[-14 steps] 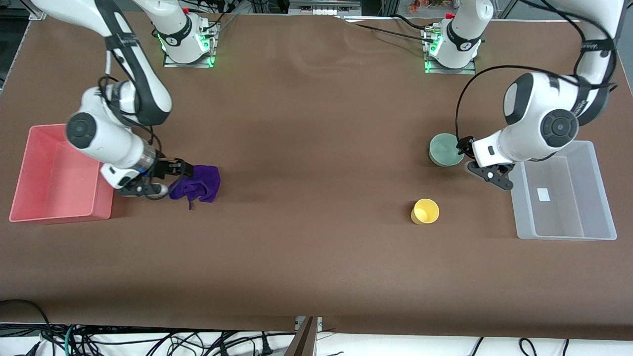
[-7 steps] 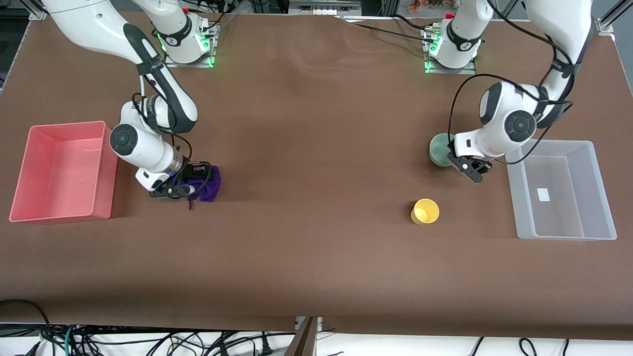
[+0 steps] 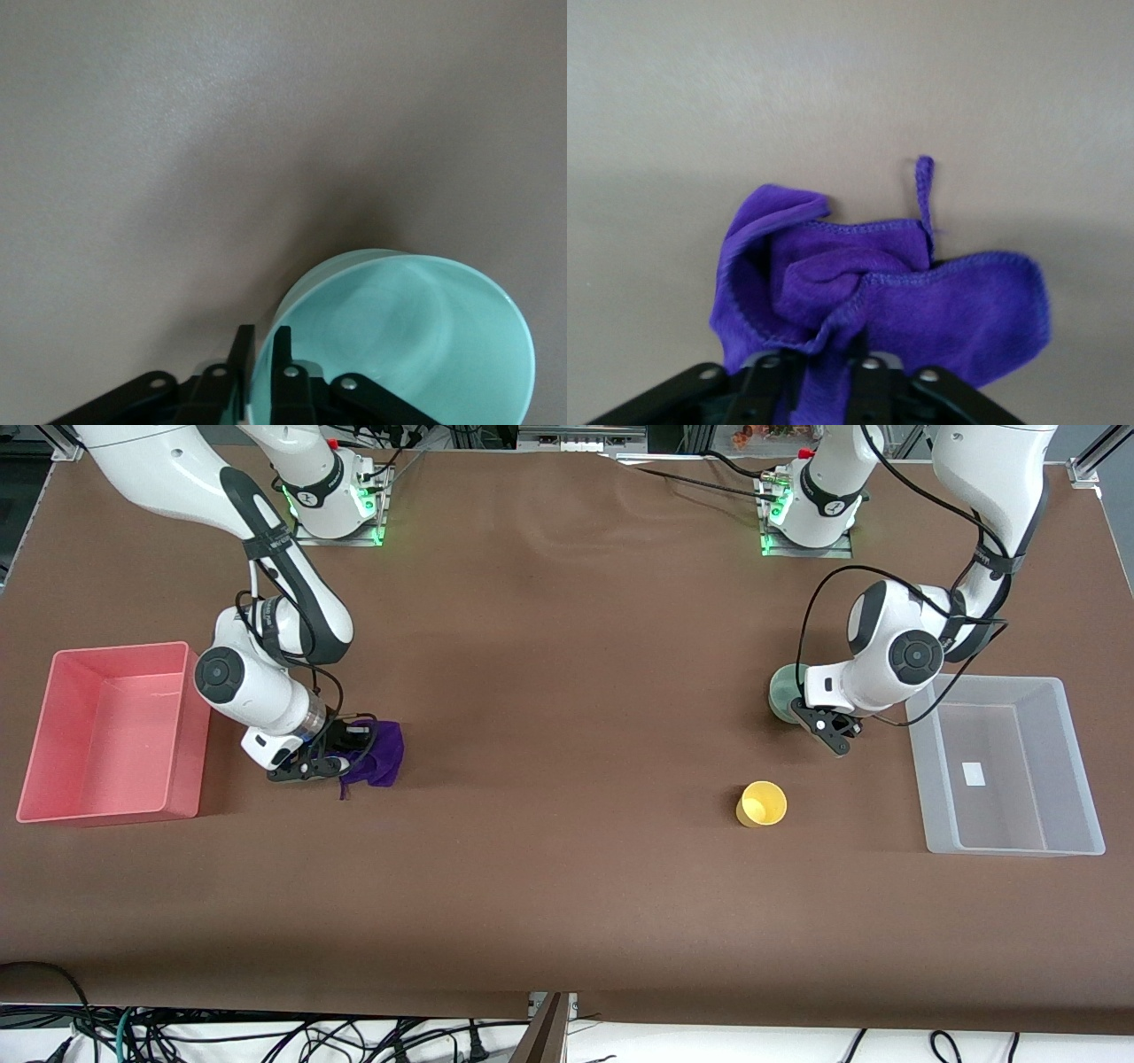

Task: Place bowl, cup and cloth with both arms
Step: 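Place the cloth in the pink bin while the left gripper places the bowl, then reach the yellow cup with the left gripper while the right gripper lifts away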

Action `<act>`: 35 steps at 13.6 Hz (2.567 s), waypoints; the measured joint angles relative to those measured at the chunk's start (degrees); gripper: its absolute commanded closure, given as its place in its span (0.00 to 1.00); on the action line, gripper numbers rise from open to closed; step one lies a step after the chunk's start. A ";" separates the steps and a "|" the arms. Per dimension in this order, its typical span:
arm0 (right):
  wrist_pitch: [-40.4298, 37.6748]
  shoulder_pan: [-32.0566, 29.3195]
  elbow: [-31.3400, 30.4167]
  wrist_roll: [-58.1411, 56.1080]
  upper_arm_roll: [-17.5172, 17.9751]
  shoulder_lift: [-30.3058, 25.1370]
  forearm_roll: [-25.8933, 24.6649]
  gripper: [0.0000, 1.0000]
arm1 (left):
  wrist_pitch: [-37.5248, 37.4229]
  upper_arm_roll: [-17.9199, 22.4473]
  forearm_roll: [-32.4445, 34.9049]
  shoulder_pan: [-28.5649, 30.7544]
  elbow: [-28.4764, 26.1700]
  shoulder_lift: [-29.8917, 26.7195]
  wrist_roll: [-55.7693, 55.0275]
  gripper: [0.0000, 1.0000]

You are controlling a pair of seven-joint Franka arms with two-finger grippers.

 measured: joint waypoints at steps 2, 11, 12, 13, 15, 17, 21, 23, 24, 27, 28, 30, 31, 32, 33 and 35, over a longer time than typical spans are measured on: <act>-5.97 -0.30 3.23 -2.16 -1.08 -1.36 -0.01 1.00 | -0.25 -0.05 0.00 0.00 0.74 -1.04 0.88 1.00; -50.42 -1.90 29.95 -31.77 -21.36 -6.19 -2.26 1.00 | -35.73 0.82 0.06 5.09 27.58 -5.62 9.80 1.00; -51.34 -2.06 30.49 -36.25 -24.27 -6.18 -3.02 1.00 | -35.92 1.09 0.07 7.68 29.06 -4.76 12.98 1.00; -51.47 -2.20 30.51 -40.34 -27.07 -6.13 -3.49 1.00 | -35.89 1.28 0.08 10.61 30.41 -3.21 15.68 1.00; -50.88 -2.75 30.33 -46.33 -31.85 -5.56 -3.60 1.00 | -35.59 1.48 0.15 16.97 34.12 1.88 20.11 1.00; -49.04 -4.29 29.00 -47.92 -33.13 -4.77 -3.63 1.00 | -34.64 1.53 2.05 21.27 38.53 8.22 22.59 1.00; -44.56 -7.04 25.96 -47.99 -33.20 -1.44 -3.64 1.00 | -23.56 1.41 2.53 26.36 42.89 18.73 24.58 0.81; -41.76 -7.74 24.65 -47.99 -33.20 0.53 -3.64 1.00 | -20.39 1.34 2.53 27.34 43.14 21.66 24.63 0.09; -39.96 -8.05 23.68 -47.99 -33.20 1.26 -3.64 1.00 | -19.77 1.32 2.53 27.63 43.28 22.50 24.66 0.00; -35.33 -8.76 21.48 -47.99 -33.21 2.48 -3.63 0.35 | -20.00 0.83 2.53 27.81 44.50 22.69 24.79 0.00; -34.92 -8.76 21.33 -47.98 -33.20 2.62 -3.51 0.00 | -21.22 0.10 2.53 27.71 45.41 22.05 24.81 0.00; -34.84 -8.76 21.34 -47.96 -33.19 2.58 -2.65 0.00 | -27.09 -2.58 2.53 26.56 47.87 19.27 23.15 0.00; -34.83 -8.75 21.44 -47.93 -33.18 2.49 -2.15 0.00 | -31.04 -4.24 2.53 25.33 49.36 17.56 20.24 0.00; -34.81 -8.73 21.76 -47.91 -33.16 2.25 -1.55 0.00 | -34.95 -5.93 2.53 23.43 51.14 16.05 15.83 0.00; -34.84 -8.69 22.47 -47.91 -33.09 1.82 -1.00 0.00 | -37.56 -7.02 2.53 20.79 52.85 15.09 10.81 0.00; -36.56 -8.56 25.31 -47.26 -32.52 0.60 -0.45 0.00 | -39.42 -7.46 2.53 13.95 54.54 14.78 -1.17 0.00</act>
